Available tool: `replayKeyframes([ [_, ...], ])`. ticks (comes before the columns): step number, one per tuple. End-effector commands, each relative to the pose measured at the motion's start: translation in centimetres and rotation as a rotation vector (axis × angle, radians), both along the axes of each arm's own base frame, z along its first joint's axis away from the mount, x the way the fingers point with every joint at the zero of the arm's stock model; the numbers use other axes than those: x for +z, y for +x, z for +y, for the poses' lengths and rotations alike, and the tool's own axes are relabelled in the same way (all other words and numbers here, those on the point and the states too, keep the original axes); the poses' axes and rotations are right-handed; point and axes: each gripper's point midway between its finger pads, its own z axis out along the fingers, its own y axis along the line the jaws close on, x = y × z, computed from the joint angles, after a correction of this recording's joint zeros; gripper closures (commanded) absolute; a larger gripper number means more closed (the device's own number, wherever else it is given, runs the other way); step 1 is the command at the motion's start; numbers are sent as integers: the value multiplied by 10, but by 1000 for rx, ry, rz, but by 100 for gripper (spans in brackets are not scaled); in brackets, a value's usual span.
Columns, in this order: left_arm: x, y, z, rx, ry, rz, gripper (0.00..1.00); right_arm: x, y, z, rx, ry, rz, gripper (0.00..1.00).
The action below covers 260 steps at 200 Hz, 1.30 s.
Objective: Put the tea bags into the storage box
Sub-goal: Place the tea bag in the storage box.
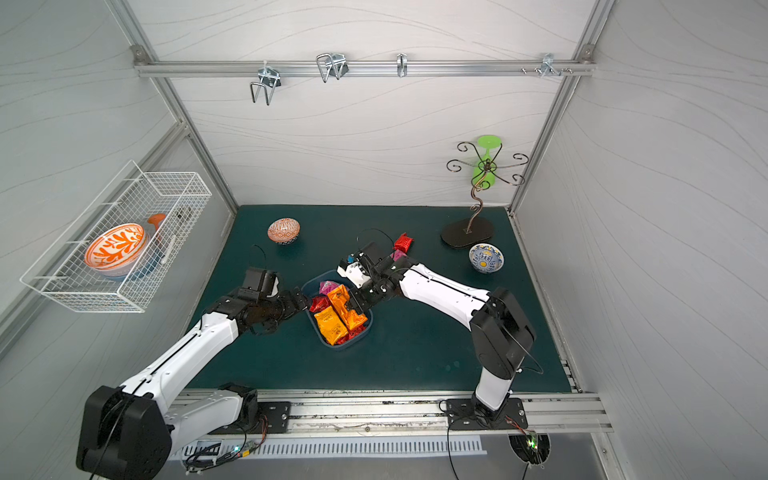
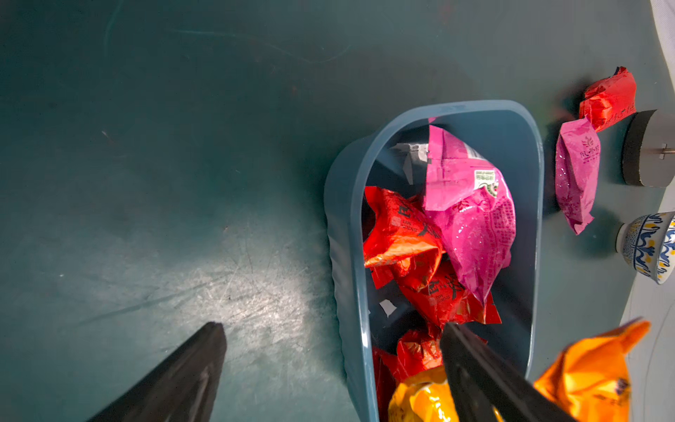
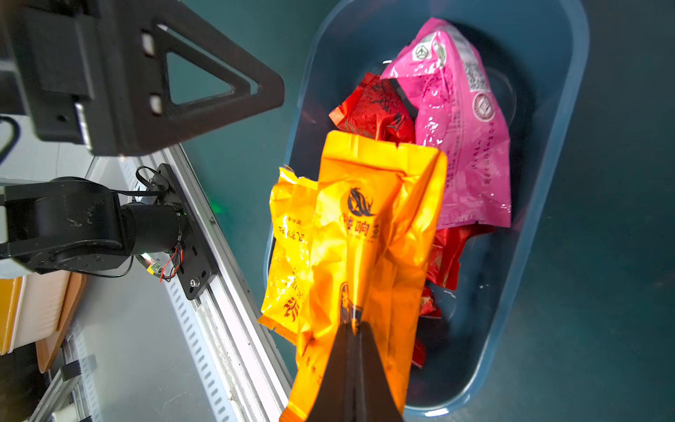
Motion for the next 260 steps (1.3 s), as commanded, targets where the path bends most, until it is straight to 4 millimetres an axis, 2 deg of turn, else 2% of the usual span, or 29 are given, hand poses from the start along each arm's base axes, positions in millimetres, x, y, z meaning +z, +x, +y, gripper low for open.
replayKeyframes([
  [1,10,6,-1,6,-2,-34,4,-16,-2,7,1,-13,20,100],
  [37,11,7,0,5,2,-36,3,-38,3,5,-10,-63,24,99],
  [50,11,7,0,6,2,-34,4,-44,3,4,-12,-79,32,92],
  [70,10,6,-1,5,2,-31,4,-47,4,2,-20,-95,26,73],
  [81,10,6,0,4,4,-33,4,-44,5,2,-22,-96,17,67],
  [94,9,6,0,4,6,-33,4,-39,8,0,-30,-97,-2,53],
  [102,9,6,0,3,7,-30,3,-33,9,-1,-35,-97,-18,48],
  [137,10,8,0,2,8,-38,4,5,23,-8,-85,-54,-87,40],
  [168,11,11,-1,0,6,-41,3,35,53,-27,-208,-8,-106,38],
  [184,12,13,-2,-8,5,-44,3,43,75,-42,-295,12,-102,38],
  [220,17,20,-4,-27,10,-53,4,42,131,-83,-515,25,-83,38],
  [260,19,27,-9,-44,1,-58,3,27,189,-122,-715,41,-66,37],
])
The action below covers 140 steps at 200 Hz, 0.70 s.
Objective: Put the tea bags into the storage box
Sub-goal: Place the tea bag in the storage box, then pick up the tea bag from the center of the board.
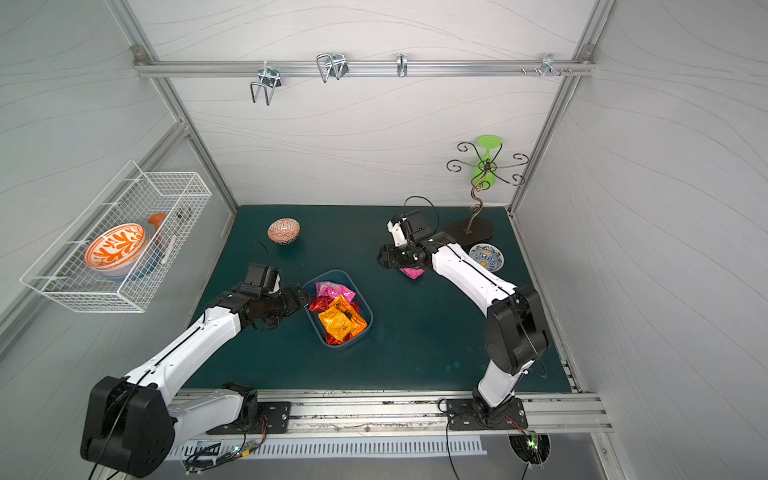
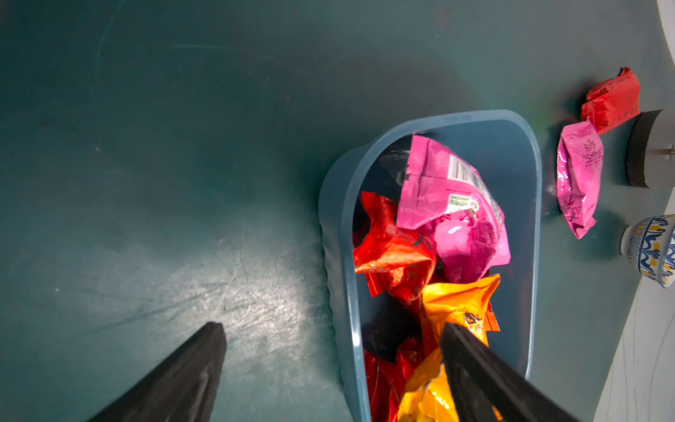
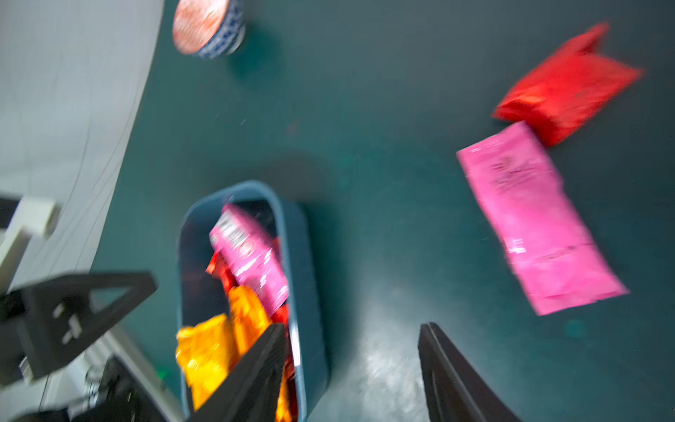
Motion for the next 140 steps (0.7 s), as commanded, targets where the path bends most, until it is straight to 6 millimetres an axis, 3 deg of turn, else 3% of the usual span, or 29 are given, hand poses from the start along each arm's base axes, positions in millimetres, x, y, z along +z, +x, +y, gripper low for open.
replayKeyframes([
  [1,18,17,-7,-31,-12,-65,3,-10,33,-16,-124,28,14,37],
  [79,9,21,-10,-80,6,-51,4,-52,122,-51,-289,113,55,39],
  [140,6,22,-8,-74,16,-49,3,-91,168,-65,-362,193,109,39],
])
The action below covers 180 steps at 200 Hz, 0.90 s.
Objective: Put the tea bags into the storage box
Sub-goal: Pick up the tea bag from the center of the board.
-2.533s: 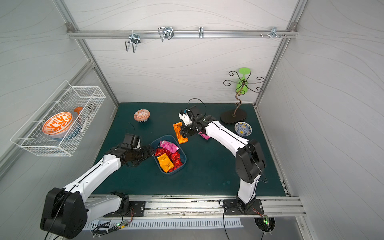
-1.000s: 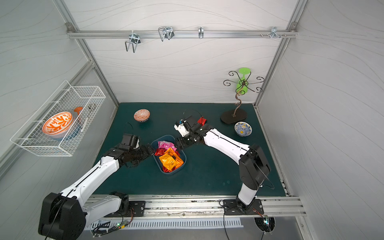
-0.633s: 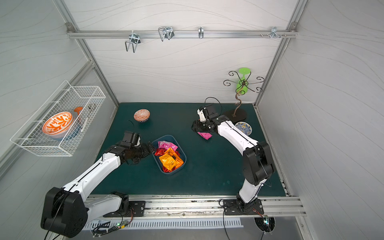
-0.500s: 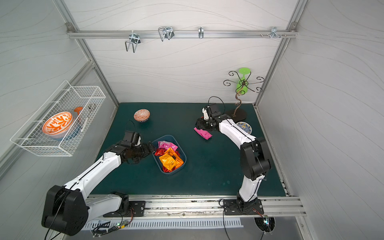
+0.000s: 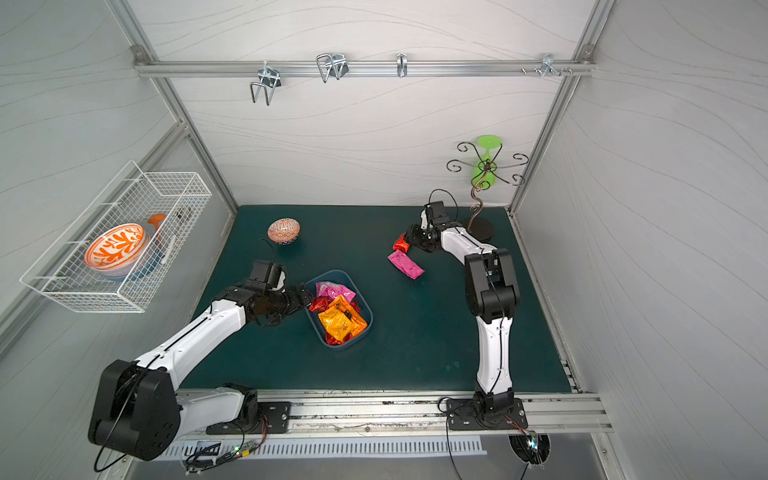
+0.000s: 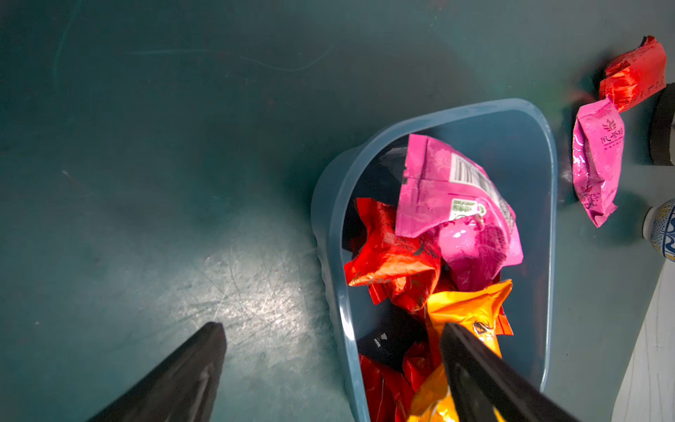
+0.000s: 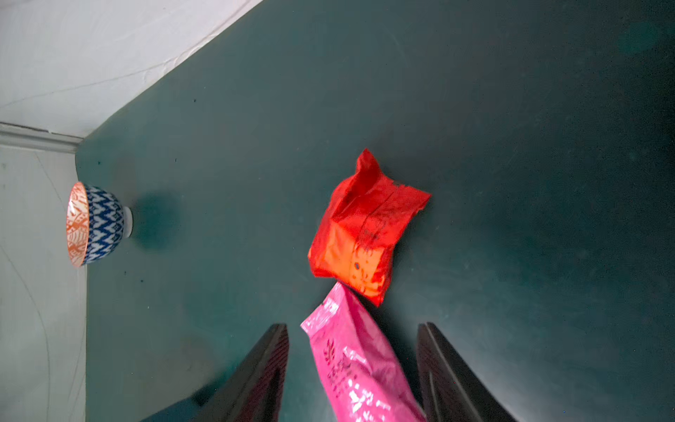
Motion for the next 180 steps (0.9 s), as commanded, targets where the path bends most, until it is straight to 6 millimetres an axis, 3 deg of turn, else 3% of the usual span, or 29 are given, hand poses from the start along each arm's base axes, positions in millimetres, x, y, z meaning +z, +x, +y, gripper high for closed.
replayKeyframes([
  [1,15,14,-4,-13,-3,-62,3,1,18,2,-17,71,-14,39],
  [45,18,14,0,8,8,-73,4,-13,30,15,-17,184,12,41],
  [76,20,11,1,9,12,-70,4,-28,32,23,-38,256,58,48],
  [114,20,7,4,16,19,-76,4,-38,32,23,-72,313,91,81],
  [139,19,4,5,18,20,-78,4,-32,31,17,-91,331,80,93],
  [180,20,5,4,18,11,-86,4,-1,24,14,-69,354,42,97],
])
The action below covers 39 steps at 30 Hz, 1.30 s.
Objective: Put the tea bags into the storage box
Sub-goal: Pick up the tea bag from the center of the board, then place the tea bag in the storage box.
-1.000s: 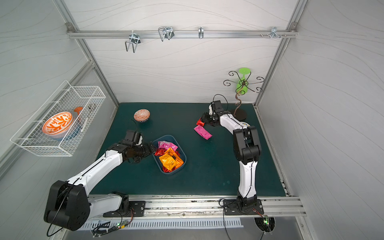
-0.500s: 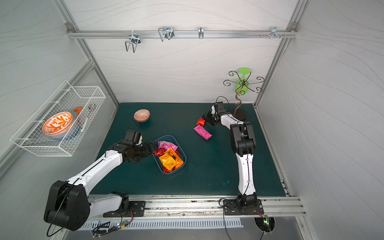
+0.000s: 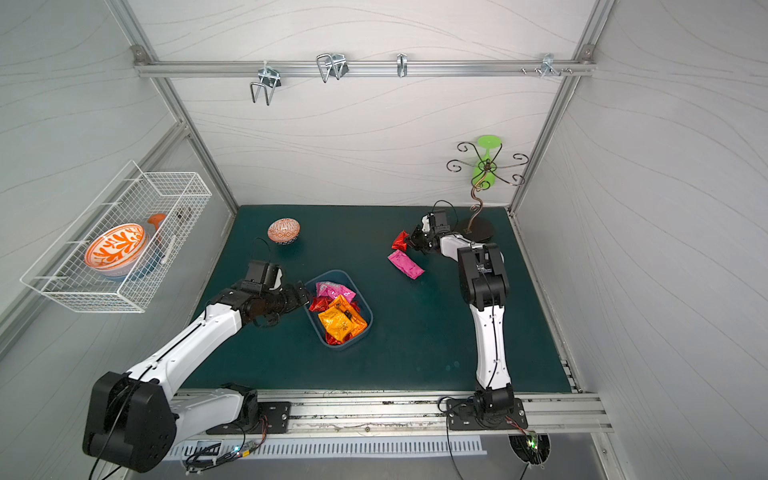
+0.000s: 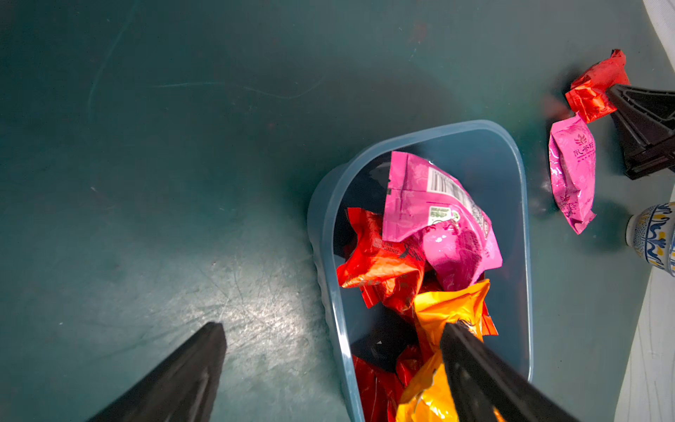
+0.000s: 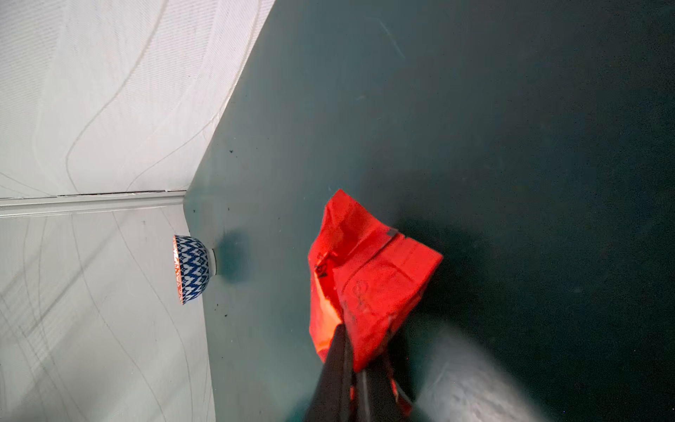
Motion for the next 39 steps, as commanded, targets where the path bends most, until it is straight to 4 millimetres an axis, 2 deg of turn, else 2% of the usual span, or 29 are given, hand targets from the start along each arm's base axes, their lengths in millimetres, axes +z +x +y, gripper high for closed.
replayKeyframes([
  [1,6,3,0,4,-1,-30,4,32,-4,-5,4,24,-39,98],
  [4,8,5,-1,7,-7,-39,3,56,-15,0,45,38,-74,98],
  [8,11,9,-3,15,-25,-49,4,87,-45,19,159,30,-111,98],
  [15,11,11,-7,29,-56,-51,3,128,-115,67,398,-52,-193,98],
  [22,16,10,-2,46,-37,-61,4,151,-196,128,672,-110,-232,98],
  [27,20,8,16,102,44,-70,3,149,-256,173,819,-116,-225,96],
  [30,23,5,29,150,80,-85,2,138,-286,194,888,-158,-219,95],
  [37,26,-3,50,246,82,-99,1,115,-327,220,1020,-218,-174,95],
  [39,26,-4,52,250,84,-98,1,105,-331,225,1033,-233,-161,94],
])
